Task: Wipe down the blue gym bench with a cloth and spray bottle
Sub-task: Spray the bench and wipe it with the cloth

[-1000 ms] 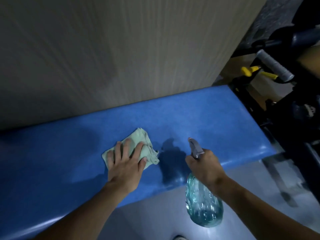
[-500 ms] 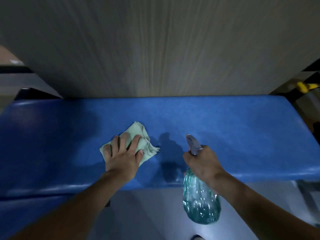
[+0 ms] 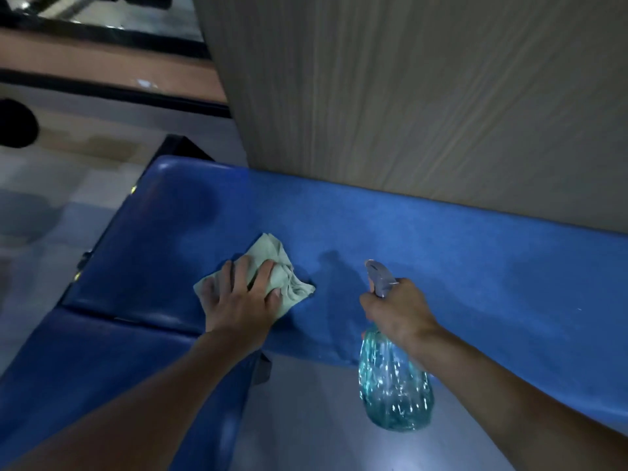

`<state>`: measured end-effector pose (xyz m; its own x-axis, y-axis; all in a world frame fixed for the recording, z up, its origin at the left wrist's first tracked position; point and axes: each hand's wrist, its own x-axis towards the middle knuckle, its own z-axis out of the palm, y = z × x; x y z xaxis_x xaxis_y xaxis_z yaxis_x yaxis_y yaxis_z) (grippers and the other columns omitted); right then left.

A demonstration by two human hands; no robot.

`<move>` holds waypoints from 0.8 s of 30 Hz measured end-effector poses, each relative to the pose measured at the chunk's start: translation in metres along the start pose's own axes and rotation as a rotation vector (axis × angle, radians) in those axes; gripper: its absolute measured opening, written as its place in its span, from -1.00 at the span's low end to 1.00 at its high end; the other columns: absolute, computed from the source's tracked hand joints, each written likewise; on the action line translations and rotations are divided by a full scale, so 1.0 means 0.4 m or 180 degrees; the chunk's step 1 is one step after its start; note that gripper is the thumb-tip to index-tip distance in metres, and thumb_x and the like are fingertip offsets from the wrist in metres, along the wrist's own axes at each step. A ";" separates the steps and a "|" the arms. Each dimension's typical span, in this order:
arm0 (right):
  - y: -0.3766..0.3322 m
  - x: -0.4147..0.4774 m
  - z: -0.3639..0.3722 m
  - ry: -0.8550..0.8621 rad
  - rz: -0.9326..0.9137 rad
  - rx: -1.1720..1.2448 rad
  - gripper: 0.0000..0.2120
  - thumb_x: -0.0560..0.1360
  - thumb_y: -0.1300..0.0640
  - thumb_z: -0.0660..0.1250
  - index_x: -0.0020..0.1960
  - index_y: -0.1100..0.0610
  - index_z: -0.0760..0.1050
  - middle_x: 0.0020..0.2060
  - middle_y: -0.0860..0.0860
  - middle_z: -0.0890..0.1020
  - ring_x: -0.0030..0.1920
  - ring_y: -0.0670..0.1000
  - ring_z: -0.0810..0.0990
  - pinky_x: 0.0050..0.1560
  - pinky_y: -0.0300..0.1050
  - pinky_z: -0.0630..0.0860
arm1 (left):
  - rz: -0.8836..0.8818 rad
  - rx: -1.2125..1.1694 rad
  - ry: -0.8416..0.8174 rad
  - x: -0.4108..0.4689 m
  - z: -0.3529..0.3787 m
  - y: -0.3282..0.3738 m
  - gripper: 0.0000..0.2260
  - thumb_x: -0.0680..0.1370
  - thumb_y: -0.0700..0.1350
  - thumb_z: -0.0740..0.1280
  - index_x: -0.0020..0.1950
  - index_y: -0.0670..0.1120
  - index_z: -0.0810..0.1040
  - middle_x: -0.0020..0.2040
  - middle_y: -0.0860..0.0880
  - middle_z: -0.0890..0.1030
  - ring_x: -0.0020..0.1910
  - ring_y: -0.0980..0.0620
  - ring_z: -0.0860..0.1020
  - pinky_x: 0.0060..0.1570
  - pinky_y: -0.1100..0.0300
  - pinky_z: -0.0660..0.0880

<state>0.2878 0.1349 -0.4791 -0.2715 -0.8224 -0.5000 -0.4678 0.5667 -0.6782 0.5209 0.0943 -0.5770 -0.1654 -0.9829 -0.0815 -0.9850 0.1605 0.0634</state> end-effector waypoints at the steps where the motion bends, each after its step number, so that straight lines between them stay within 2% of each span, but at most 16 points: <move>1: -0.017 0.001 0.021 0.0045 -0.0034 0.0016 -0.80 0.43 0.13 0.28 -0.05 -0.17 0.47 -0.26 0.03 0.53 -0.23 0.18 0.64 -0.08 0.07 0.63 | 0.0013 0.0047 -0.0023 -0.012 -0.003 -0.034 -0.49 0.52 0.18 0.08 0.45 0.10 0.37 0.42 -0.09 0.36 0.37 -0.22 0.34 0.24 -0.21 0.22; 2: -0.034 0.001 0.040 0.0034 -0.0079 -0.0002 -0.86 0.44 0.14 0.29 -0.17 -0.11 0.44 -0.30 0.03 0.50 -0.27 0.16 0.60 -0.11 0.04 0.63 | 0.0017 0.0088 -0.0055 -0.025 -0.010 -0.065 -0.47 0.52 0.18 0.06 0.46 0.08 0.36 0.43 -0.12 0.35 0.37 -0.25 0.34 0.26 -0.22 0.22; 3: -0.052 0.004 0.061 -0.0034 -0.0105 -0.0028 -0.83 0.44 0.15 0.29 -0.26 -0.07 0.39 -0.34 0.03 0.45 -0.32 0.13 0.52 -0.17 -0.01 0.59 | -0.0014 0.0105 -0.0061 -0.036 -0.014 -0.094 -0.46 0.53 0.19 0.04 0.47 0.07 0.34 0.44 -0.13 0.34 0.38 -0.27 0.34 0.26 -0.23 0.22; 5: -0.095 0.003 0.106 -0.0224 -0.0136 -0.0069 -0.78 0.42 0.14 0.30 -0.32 -0.09 0.35 -0.35 0.03 0.40 -0.33 0.10 0.46 -0.21 -0.09 0.51 | -0.0208 0.0081 -0.0028 -0.053 -0.015 -0.144 -0.48 0.56 0.21 0.04 0.46 0.07 0.36 0.43 -0.15 0.36 0.38 -0.28 0.35 0.26 -0.25 0.22; 6: -0.122 0.001 0.130 -0.0276 -0.0163 -0.0026 -0.82 0.38 0.10 0.30 -0.31 -0.12 0.38 -0.34 0.03 0.40 -0.31 0.11 0.51 -0.17 -0.06 0.56 | -0.0316 0.0038 -0.0024 -0.060 -0.014 -0.165 -0.50 0.57 0.22 0.05 0.46 0.08 0.37 0.43 -0.14 0.37 0.38 -0.28 0.36 0.26 -0.26 0.22; 7: -0.154 -0.007 0.157 -0.0336 -0.0134 -0.0026 -0.92 0.32 0.04 0.29 -0.27 -0.14 0.43 -0.34 0.03 0.42 -0.29 0.13 0.58 -0.11 0.01 0.62 | -0.0396 -0.0015 -0.0010 -0.068 -0.013 -0.188 -0.50 0.57 0.22 0.06 0.45 0.08 0.39 0.44 -0.15 0.38 0.39 -0.28 0.35 0.27 -0.28 0.21; 8: -0.176 -0.004 0.183 -0.0385 -0.0154 -0.0058 -0.86 0.26 -0.03 0.26 -0.18 -0.13 0.49 -0.33 0.02 0.45 -0.24 0.17 0.64 -0.08 0.09 0.64 | -0.0454 -0.0080 0.0003 -0.078 -0.010 -0.211 -0.50 0.57 0.22 0.07 0.46 0.08 0.39 0.45 -0.15 0.38 0.41 -0.28 0.34 0.28 -0.30 0.20; 10: -0.216 0.001 0.234 -0.0397 -0.0220 -0.0170 -0.57 0.22 -0.09 0.23 0.07 -0.07 0.51 -0.23 0.05 0.55 -0.20 0.18 0.66 -0.08 0.13 0.64 | -0.0525 -0.0165 0.0071 -0.102 -0.004 -0.256 -0.50 0.57 0.20 0.10 0.47 0.07 0.40 0.48 -0.15 0.37 0.43 -0.29 0.32 0.30 -0.33 0.20; 13: -0.267 0.018 0.298 -0.0301 -0.0434 -0.0412 -0.66 0.41 0.04 0.28 0.19 -0.07 0.50 -0.16 0.07 0.58 -0.14 0.18 0.64 -0.03 0.08 0.62 | -0.0498 -0.0073 0.0232 -0.142 0.006 -0.309 -0.50 0.58 0.16 0.14 0.49 0.03 0.41 0.50 -0.16 0.37 0.44 -0.30 0.33 0.33 -0.32 0.24; 15: -0.299 0.018 0.328 -0.0363 -0.0551 -0.0491 -0.73 0.41 0.04 0.28 0.10 -0.01 0.52 -0.26 0.04 0.52 -0.17 0.22 0.66 -0.07 0.12 0.63 | -0.0508 -0.0030 0.0301 -0.166 0.008 -0.330 -0.51 0.60 0.13 0.14 0.50 0.02 0.41 0.51 -0.17 0.36 0.45 -0.30 0.33 0.36 -0.30 0.23; 18: -0.341 0.018 0.368 -0.0635 -0.0665 -0.0488 -0.80 0.25 -0.04 0.28 -0.21 0.05 0.43 -0.36 0.03 0.45 -0.19 0.26 0.69 -0.14 0.11 0.59 | -0.0604 0.0007 0.0343 -0.204 0.013 -0.352 -0.49 0.60 0.12 0.10 0.52 -0.01 0.38 0.52 -0.21 0.34 0.45 -0.30 0.33 0.41 -0.30 0.17; 21: -0.377 0.015 0.415 -0.0778 -0.0784 -0.0486 -0.79 0.18 -0.06 0.27 -0.28 0.04 0.40 -0.39 0.03 0.41 -0.21 0.31 0.68 -0.23 0.06 0.54 | -0.0955 -0.0175 0.0348 -0.250 0.005 -0.361 -0.48 0.58 0.13 0.08 0.48 -0.03 0.44 0.48 -0.22 0.39 0.43 -0.29 0.36 0.41 -0.32 0.16; 24: -0.386 -0.005 0.453 -0.0804 -0.0936 -0.0496 -0.84 0.21 0.01 0.26 -0.32 0.06 0.32 -0.40 0.06 0.40 -0.23 0.34 0.67 -0.31 -0.03 0.44 | -0.1105 -0.0186 0.0232 -0.310 -0.001 -0.378 -0.48 0.58 0.14 0.07 0.48 -0.03 0.44 0.49 -0.21 0.38 0.45 -0.30 0.35 0.39 -0.34 0.19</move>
<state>0.5130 0.0581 -0.4709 0.0984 -0.8990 -0.4268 -0.6215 0.2794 -0.7319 0.6905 0.1918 -0.5760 0.1847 -0.9821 -0.0372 -0.9770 -0.1876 0.1011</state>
